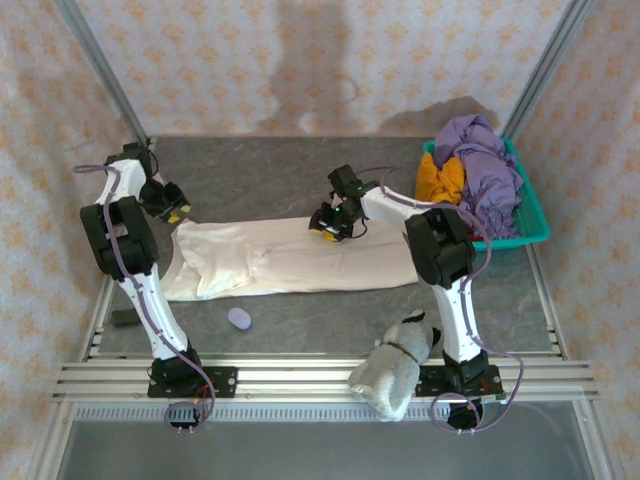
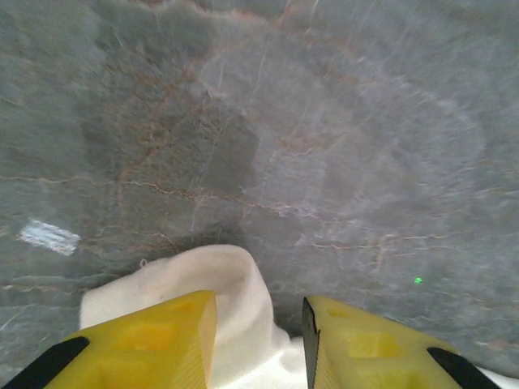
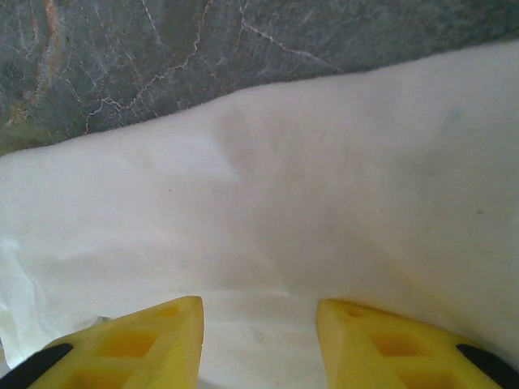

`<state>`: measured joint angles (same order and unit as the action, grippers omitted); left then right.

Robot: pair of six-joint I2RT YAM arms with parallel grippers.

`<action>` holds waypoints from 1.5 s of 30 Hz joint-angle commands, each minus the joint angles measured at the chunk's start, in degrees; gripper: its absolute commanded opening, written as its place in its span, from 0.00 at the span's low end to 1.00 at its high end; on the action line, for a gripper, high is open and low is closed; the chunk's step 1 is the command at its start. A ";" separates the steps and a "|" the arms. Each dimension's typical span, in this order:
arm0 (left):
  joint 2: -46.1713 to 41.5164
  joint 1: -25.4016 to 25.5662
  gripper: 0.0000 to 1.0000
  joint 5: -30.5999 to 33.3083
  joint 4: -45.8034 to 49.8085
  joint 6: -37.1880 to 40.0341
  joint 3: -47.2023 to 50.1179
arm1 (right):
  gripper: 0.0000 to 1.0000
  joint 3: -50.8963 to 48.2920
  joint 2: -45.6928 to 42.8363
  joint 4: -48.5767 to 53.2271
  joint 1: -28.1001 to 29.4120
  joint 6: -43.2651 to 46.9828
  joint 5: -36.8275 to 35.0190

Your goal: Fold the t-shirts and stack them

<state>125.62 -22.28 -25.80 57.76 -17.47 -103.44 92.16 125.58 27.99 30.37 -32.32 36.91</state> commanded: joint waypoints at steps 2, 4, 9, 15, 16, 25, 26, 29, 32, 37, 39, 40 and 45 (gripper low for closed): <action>2.41 1.26 0.35 3.62 4.25 2.24 -1.63 | 0.43 -0.66 3.15 6.36 -0.66 0.85 -4.04; 2.91 1.53 0.35 3.90 4.05 2.48 -1.49 | 0.43 -0.75 3.10 6.33 -0.66 0.91 -4.12; 3.32 1.52 0.19 6.91 4.37 2.57 -1.25 | 0.43 -0.66 3.13 6.62 -0.66 1.03 -4.30; 1.62 -0.35 0.00 8.49 3.42 1.43 -1.49 | 0.43 -2.92 3.53 5.50 -0.83 0.78 -3.50; 1.35 -0.91 0.00 8.32 3.09 0.94 -1.55 | 0.43 -3.75 3.61 4.88 -1.01 0.44 -2.97; 0.76 -5.50 0.00 4.18 1.86 -1.42 -1.85 | 0.43 -8.95 2.23 2.66 -2.41 -0.74 -3.24; 0.85 -5.88 0.00 3.65 1.84 -1.51 -1.82 | 0.43 -9.08 2.12 2.68 -2.51 -0.60 -3.33; 0.81 -6.02 0.00 2.17 1.57 -1.42 -1.31 | 0.43 -8.42 1.91 2.10 -2.51 -0.21 -1.73; 0.86 -5.92 0.01 -0.80 0.60 -1.55 -0.58 | 0.44 -6.67 1.23 2.43 -2.50 0.58 0.66; -2.91 -4.99 0.27 -0.04 0.13 -1.59 0.67 | 0.46 -2.50 -1.61 4.99 -2.51 3.17 3.99; -7.15 -5.10 0.38 2.30 -1.59 -2.45 3.39 | 0.47 -1.45 -2.93 5.56 -2.51 3.46 4.98; -9.34 -5.20 0.39 4.10 -2.69 -3.02 4.82 | 0.48 -0.99 -3.49 5.79 -2.51 3.40 5.42; -12.72 -7.66 0.42 6.68 -3.02 -4.77 8.88 | 0.49 0.43 -5.60 7.74 -2.50 3.48 5.50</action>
<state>114.45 -27.79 -22.00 55.70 -20.60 -96.14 90.50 123.74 31.33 28.16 -29.93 42.48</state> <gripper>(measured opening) 0.425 0.486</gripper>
